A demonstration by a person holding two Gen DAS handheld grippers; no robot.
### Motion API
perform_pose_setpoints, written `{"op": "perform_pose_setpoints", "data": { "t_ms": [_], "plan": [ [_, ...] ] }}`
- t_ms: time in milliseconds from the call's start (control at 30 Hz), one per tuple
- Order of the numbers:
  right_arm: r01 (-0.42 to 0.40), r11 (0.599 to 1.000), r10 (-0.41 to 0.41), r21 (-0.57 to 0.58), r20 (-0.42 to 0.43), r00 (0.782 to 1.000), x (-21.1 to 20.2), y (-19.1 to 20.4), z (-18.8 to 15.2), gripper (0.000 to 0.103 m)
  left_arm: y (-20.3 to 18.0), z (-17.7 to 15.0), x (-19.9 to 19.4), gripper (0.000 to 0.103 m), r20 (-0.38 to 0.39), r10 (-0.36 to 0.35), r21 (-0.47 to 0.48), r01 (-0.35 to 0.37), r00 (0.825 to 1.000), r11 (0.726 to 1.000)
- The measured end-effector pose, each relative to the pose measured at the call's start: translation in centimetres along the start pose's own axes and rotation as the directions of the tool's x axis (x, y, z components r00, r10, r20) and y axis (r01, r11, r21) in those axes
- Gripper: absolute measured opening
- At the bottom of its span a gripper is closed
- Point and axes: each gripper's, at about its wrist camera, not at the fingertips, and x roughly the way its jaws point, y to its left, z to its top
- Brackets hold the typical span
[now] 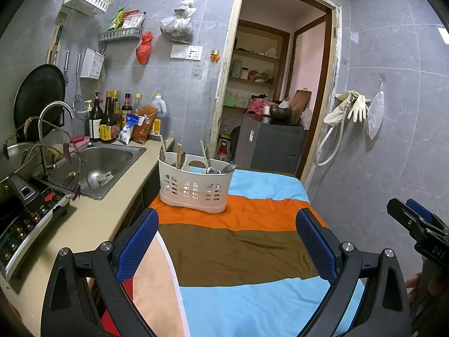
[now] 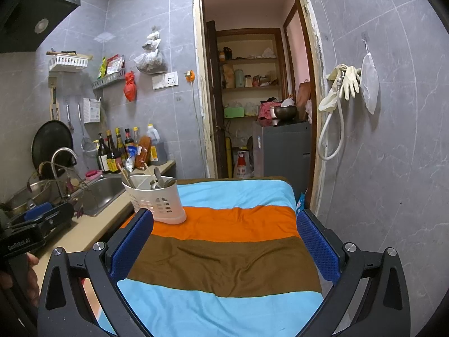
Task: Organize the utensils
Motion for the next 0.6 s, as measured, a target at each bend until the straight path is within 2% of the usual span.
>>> {"op": "perform_pose_setpoints", "data": {
  "t_ms": [600],
  "plan": [
    [0.0, 1.0, 0.0, 0.0, 0.0, 1.0, 0.02, -0.08, 0.13, 0.103, 0.07, 0.01, 0.39, 0.096, 0.002, 0.004, -0.001, -0.004, 1.0, 1.0]
  ]
}}
